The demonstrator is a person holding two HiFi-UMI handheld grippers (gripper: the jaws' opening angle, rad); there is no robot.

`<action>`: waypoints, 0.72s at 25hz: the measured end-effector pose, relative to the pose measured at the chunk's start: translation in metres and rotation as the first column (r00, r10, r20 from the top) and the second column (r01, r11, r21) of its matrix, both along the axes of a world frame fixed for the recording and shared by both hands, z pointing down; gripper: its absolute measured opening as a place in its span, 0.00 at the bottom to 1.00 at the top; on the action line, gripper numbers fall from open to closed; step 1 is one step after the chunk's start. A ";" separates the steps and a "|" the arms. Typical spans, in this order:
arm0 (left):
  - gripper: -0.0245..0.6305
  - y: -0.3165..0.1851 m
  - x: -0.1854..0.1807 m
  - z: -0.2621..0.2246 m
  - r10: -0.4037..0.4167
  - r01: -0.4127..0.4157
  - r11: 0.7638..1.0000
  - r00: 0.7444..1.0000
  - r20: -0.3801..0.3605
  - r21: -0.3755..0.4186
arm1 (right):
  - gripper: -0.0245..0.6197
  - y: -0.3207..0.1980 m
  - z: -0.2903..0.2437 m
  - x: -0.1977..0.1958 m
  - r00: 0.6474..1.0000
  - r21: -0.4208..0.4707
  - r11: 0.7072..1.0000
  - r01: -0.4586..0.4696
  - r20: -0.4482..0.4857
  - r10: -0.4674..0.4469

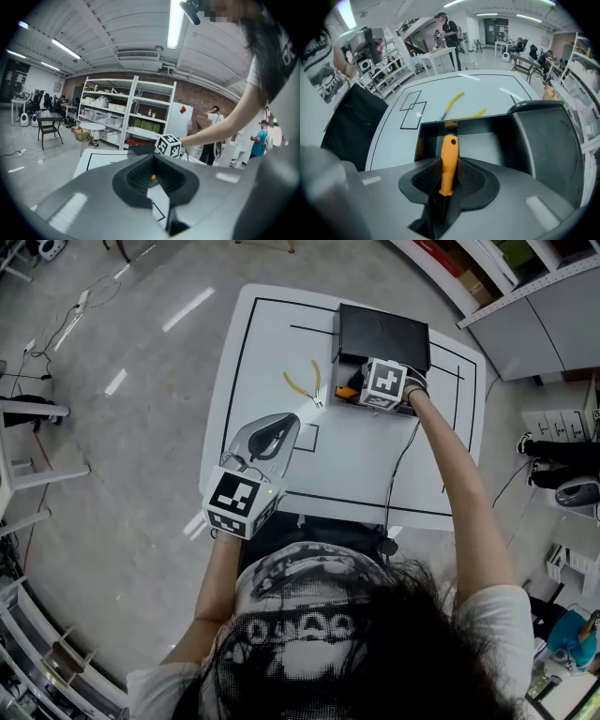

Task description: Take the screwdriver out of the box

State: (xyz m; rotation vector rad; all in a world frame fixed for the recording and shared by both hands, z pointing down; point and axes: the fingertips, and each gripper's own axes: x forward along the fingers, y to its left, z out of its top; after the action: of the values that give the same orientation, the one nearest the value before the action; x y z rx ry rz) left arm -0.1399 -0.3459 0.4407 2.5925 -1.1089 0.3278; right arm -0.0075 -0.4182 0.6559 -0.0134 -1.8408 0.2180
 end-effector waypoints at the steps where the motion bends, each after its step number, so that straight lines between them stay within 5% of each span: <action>1: 0.04 -0.002 -0.002 0.000 -0.001 0.001 1.000 1.000 -0.002 -0.001 | 0.22 0.001 0.000 0.000 1.000 -0.002 1.000 0.002 -0.003 -0.002; 11: 0.04 -0.006 -0.022 -0.002 0.039 -0.039 0.999 0.999 -0.010 0.004 | 0.22 -0.006 -0.008 -0.001 0.992 0.082 0.989 -0.126 -0.010 0.128; 18: 0.04 -0.003 -0.029 0.000 0.081 -0.081 0.997 0.997 -0.020 0.001 | 0.21 -0.017 -0.051 0.001 0.935 0.193 0.917 -0.348 0.141 0.325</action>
State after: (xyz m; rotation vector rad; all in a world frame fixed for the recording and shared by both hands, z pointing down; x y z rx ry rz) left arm -0.1686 -0.3484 0.4405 2.6399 -0.9988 0.3194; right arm -0.0060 -0.4356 0.6048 0.4558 -1.9565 0.2612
